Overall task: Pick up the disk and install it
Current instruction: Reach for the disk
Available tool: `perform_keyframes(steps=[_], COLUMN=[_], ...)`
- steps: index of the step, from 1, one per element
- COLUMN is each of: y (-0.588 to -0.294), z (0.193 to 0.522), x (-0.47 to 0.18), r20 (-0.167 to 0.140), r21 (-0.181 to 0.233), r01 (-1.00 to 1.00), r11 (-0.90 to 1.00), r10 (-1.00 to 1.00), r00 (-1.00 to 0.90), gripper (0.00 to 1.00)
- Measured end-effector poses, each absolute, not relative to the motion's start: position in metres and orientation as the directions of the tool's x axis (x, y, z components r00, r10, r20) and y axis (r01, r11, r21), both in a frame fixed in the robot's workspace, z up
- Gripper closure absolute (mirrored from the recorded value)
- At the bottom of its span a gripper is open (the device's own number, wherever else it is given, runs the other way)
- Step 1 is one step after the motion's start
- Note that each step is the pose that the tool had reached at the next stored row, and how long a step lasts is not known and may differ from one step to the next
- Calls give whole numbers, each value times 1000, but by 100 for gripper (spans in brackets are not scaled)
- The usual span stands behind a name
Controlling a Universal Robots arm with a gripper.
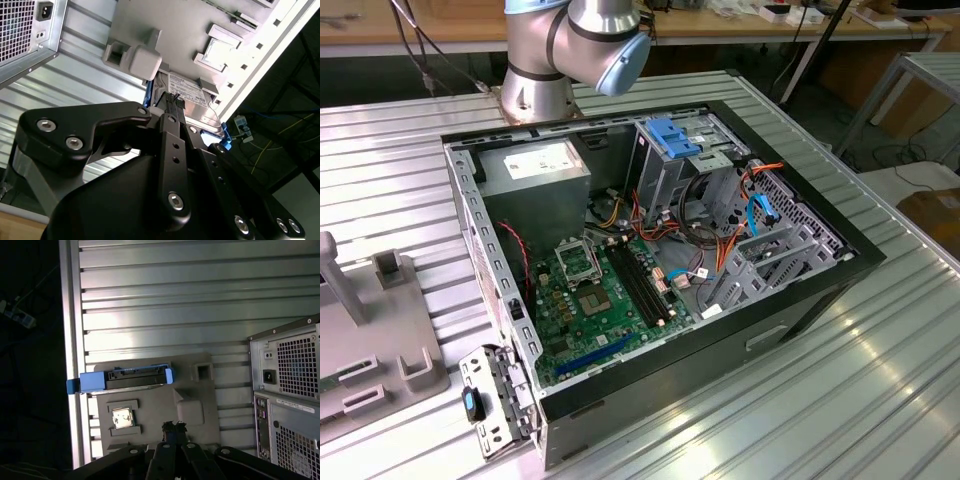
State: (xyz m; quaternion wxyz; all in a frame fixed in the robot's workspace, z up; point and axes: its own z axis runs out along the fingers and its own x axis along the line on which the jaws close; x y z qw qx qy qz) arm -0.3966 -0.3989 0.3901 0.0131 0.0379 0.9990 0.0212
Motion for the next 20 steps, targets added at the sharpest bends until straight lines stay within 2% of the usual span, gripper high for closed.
perform_keyframes(steps=[7,14,20], y=[-399,-397,-383], z=[390,388,384], x=[-401,-436,-450], r20=[-24,-25,-25], r21=[43,41,39], r01=[75,76,78], r11=[996,996,996], r10=[76,77,79], r00=[-997,-997,-997], gripper=[89,89,89])
